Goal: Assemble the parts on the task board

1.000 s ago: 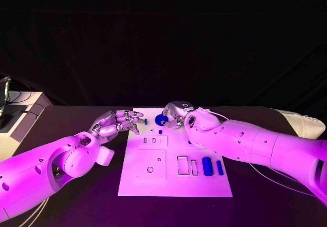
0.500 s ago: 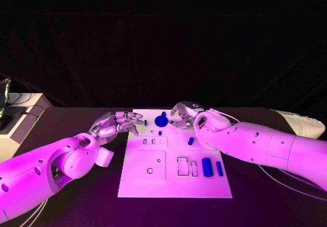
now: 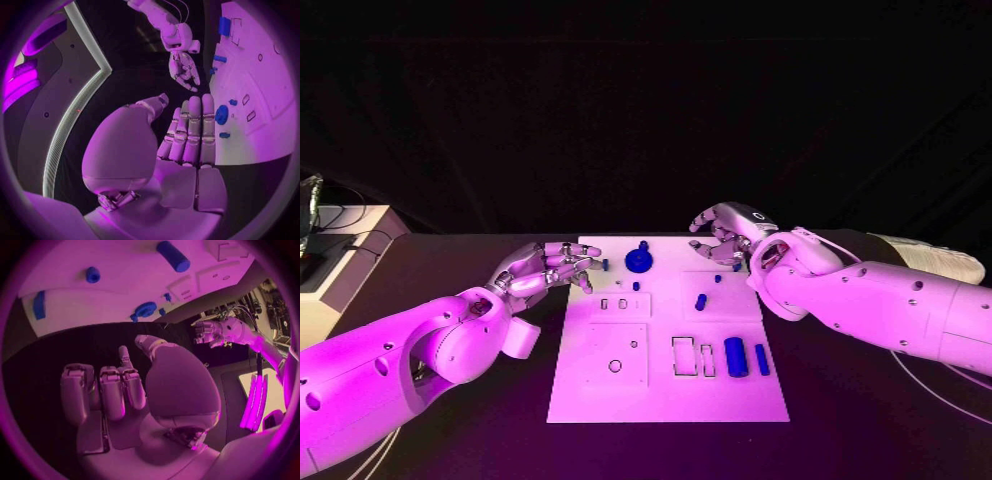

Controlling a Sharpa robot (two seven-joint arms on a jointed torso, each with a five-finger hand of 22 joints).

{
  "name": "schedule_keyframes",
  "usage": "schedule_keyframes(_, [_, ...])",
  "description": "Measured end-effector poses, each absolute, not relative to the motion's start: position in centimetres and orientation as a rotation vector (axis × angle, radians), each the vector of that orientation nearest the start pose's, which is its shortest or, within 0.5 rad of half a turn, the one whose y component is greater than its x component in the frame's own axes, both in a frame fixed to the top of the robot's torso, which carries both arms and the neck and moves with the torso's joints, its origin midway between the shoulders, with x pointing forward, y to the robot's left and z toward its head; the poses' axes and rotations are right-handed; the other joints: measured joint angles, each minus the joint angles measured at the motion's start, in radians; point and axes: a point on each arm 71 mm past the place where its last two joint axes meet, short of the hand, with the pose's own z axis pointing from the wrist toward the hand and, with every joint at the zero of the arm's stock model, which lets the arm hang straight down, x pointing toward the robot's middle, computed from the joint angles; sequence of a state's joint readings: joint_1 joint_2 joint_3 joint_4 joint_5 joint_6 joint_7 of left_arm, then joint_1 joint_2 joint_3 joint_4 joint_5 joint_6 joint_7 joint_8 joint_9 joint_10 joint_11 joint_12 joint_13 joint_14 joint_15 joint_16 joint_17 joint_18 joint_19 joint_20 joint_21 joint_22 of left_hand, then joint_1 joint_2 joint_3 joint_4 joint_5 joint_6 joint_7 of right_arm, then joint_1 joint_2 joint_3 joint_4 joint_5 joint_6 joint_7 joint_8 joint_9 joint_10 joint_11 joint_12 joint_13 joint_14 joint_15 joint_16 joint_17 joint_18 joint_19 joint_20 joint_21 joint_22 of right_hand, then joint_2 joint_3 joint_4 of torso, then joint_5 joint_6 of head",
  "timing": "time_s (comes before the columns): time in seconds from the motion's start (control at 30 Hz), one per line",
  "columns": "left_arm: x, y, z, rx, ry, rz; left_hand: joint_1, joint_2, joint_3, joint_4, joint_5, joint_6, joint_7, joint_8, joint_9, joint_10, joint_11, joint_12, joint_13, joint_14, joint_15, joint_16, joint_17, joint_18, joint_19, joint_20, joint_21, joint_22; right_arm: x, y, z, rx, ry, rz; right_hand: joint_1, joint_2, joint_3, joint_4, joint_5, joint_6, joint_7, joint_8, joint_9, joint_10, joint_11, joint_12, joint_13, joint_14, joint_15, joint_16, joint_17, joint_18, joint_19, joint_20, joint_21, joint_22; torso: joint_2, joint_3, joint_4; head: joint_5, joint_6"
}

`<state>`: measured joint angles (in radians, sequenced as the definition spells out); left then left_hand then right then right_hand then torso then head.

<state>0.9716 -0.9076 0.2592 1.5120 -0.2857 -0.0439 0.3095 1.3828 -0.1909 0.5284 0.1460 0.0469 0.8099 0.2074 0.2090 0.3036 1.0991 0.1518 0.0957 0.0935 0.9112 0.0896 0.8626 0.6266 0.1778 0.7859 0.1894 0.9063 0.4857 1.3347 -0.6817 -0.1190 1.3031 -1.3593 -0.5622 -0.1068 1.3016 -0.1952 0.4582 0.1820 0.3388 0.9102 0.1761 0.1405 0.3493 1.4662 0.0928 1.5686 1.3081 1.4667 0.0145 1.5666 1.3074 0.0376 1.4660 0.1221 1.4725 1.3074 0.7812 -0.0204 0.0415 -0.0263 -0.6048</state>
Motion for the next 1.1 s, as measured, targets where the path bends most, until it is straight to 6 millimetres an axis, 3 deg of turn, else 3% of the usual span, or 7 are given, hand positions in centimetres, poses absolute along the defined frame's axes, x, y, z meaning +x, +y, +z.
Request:
schedule_keyframes(0.1, [48.0,23.8,-18.0,-0.919,1.519,-1.672,0.0,0.0,0.0,0.0,0.0,0.0,0.0,0.0,0.0,0.0,0.0,0.0,0.001,0.0,0.0,0.0,-0.001,0.0,0.0,0.0,0.0,0.0,54.1,-21.5,-13.1,0.019,1.389,0.609,0.033,-0.017,0.013,-0.04,-0.041,0.0,0.0,-0.003,0.0,0.0,0.0,0.0,0.0,0.0,0.0,0.0,0.0,0.0,0.0,0.0,-0.012,0.0,-0.002,0.0007,-0.0044,0.0,0.002])
schedule_keyframes(0.47, [47.9,23.8,-18.2,-0.919,1.517,-1.68,0.0,0.0,0.004,-0.008,0.0,0.012,-0.002,0.0,0.002,0.053,-0.016,0.039,0.02,0.008,-0.008,0.005,-0.007,0.0,0.0,0.0,0.008,0.001,55.0,-29.4,-13.6,0.157,1.439,0.655,0.073,-0.058,-0.001,-0.097,-0.092,0.0,0.0,-0.013,-0.001,0.0,0.0,0.0,0.0,-0.002,-0.002,0.0,0.0,0.0,0.0,-0.005,-0.028,0.0,-0.007,0.007,-0.0151,-0.018,0.008])
schedule_keyframes(0.67, [47.8,23.6,-18.4,-0.92,1.519,-1.685,0.0,0.0,0.002,-0.01,0.0,0.013,-0.002,0.0,0.002,0.065,-0.021,0.054,0.029,0.01,-0.01,0.009,-0.009,0.0,0.004,-0.004,0.009,0.001,55.2,-30.5,-15.3,0.157,1.495,0.659,0.084,-0.07,-0.017,-0.112,-0.117,-0.003,-0.003,-0.021,-0.003,0.0,0.0,0.0,0.0,0.0,-0.008,0.0,0.0,0.0,0.0,-0.008,-0.028,0.0,-0.006,0.0077,-0.0129,-0.027,0.006])
schedule_keyframes(0.83, [47.7,23.6,-18.6,-0.924,1.522,-1.685,-0.004,0.004,-0.001,-0.013,0.0,0.016,-0.005,0.0,0.003,0.069,-0.025,0.061,0.035,0.013,-0.013,0.013,-0.009,0.0,0.004,-0.004,0.009,0.001,55.2,-30.4,-16.8,0.134,1.545,0.659,0.084,-0.07,-0.023,-0.119,-0.117,-0.014,-0.001,-0.027,-0.005,0.0,0.0,0.0,0.0,0.0,-0.007,0.0,0.0,0.0,0.0,-0.008,-0.028,0.001,-0.004,0.0113,-0.0091,-0.035,-0.001])
schedule_keyframes(1.1, [47.7,23.8,-18.8,-0.928,1.524,-1.682,-0.004,0.004,-0.004,-0.015,0.0,0.016,-0.005,0.0,0.003,0.069,-0.025,0.067,0.041,0.018,-0.018,0.02,-0.007,0.0,0.009,-0.009,0.016,0.003,55.2,-29.9,-18.4,0.089,1.598,0.647,0.084,-0.07,-0.039,-0.114,-0.117,-0.017,0.002,-0.031,-0.006,0.0,0.0,0.0,0.0,0.0,-0.007,0.0,0.0,0.0,0.0,-0.008,-0.028,0.001,0.001,0.0172,-0.0055,-0.035,-0.009])
